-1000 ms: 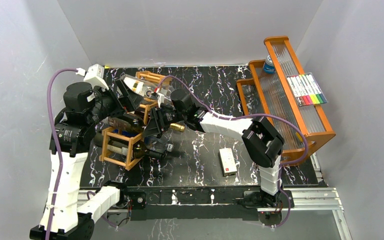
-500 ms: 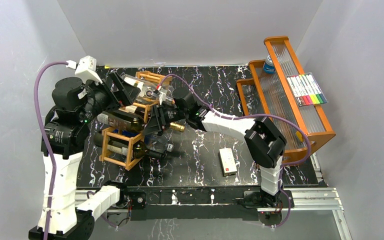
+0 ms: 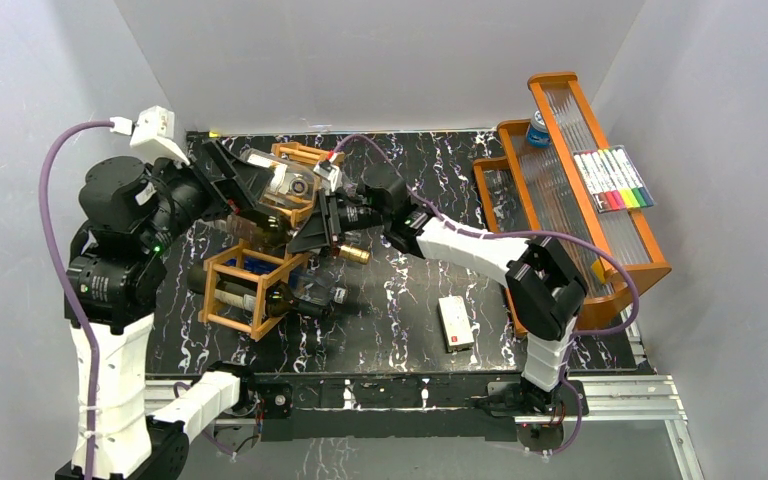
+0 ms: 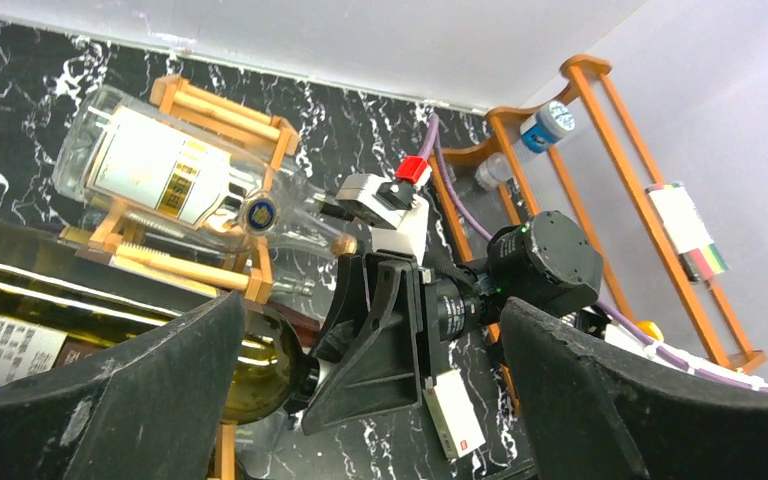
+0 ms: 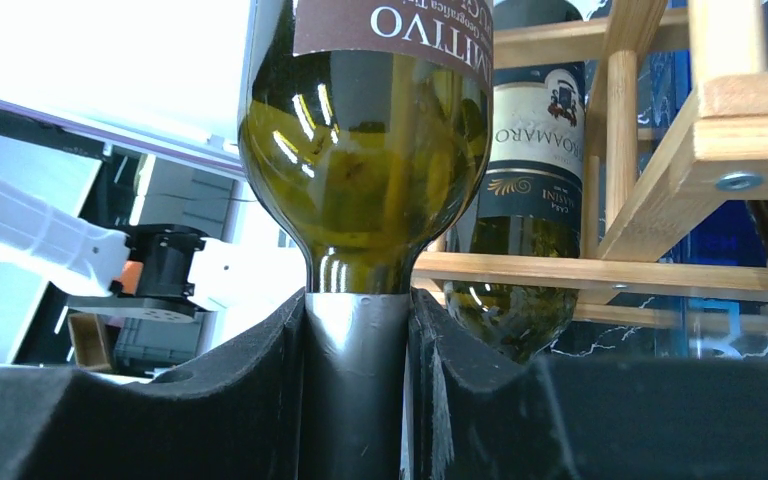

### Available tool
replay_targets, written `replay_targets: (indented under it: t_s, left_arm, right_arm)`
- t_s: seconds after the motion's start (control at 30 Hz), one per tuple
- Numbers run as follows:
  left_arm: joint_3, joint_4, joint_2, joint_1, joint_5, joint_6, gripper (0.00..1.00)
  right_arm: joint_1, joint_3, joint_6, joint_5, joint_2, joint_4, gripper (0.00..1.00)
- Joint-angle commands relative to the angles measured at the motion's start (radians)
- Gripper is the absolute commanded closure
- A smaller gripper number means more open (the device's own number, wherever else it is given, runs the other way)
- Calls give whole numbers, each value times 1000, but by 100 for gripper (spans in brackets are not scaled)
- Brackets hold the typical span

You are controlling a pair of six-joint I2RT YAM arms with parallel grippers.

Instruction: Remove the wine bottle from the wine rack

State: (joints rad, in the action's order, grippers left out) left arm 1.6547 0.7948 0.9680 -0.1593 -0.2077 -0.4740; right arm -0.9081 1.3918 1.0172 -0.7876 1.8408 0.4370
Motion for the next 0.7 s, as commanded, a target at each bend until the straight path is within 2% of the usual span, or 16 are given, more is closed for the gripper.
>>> replay_targets:
  t_s: [0.0, 0.17, 0.37, 0.67]
  left_arm:
    - [88, 5, -8, -1, -40, -21, 2]
    - [160, -7, -7, -1, -53, -22, 2]
    - [140, -16, -20, -2, -49, -20, 2]
    - [62, -39, -27, -1, -71, -14, 2]
  right_arm:
    - [38, 23, 71, -25, -123, 233, 100]
    - [83, 32, 107, -23, -160, 236, 100]
    - [181, 41, 165, -32, -206, 250, 100]
    - [435, -44, 124, -40, -361, 63, 100]
